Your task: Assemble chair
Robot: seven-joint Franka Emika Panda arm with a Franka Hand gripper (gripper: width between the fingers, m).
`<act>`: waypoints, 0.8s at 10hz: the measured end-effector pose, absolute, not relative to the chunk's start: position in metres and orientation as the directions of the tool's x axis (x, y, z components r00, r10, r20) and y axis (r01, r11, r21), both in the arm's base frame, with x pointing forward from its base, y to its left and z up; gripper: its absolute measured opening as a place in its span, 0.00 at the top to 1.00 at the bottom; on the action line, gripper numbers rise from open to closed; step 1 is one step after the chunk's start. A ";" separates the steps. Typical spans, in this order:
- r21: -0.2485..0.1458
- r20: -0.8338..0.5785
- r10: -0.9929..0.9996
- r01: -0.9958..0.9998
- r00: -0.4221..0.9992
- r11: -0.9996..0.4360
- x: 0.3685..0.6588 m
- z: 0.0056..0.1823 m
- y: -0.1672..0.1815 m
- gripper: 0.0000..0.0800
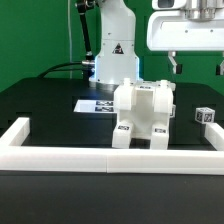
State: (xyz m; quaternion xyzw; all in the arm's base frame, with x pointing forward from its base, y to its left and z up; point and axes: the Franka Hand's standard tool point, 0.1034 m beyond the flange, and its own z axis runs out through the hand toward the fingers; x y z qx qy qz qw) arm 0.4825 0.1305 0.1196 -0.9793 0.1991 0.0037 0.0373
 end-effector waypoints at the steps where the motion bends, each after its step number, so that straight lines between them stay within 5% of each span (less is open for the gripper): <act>1: -0.079 -0.009 -0.320 -0.320 0.947 -0.944 0.480 0.118 0.139 0.19; 4: -0.093 -0.007 -0.136 -0.136 0.991 -0.986 0.473 0.108 0.151 0.19; 8: -0.092 -0.008 -0.147 -0.147 0.989 -0.985 0.473 0.107 0.151 0.19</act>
Offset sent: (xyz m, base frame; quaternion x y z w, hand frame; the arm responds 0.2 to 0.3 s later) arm -0.0128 0.0323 -0.0144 0.0680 -0.0263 -0.1231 0.9897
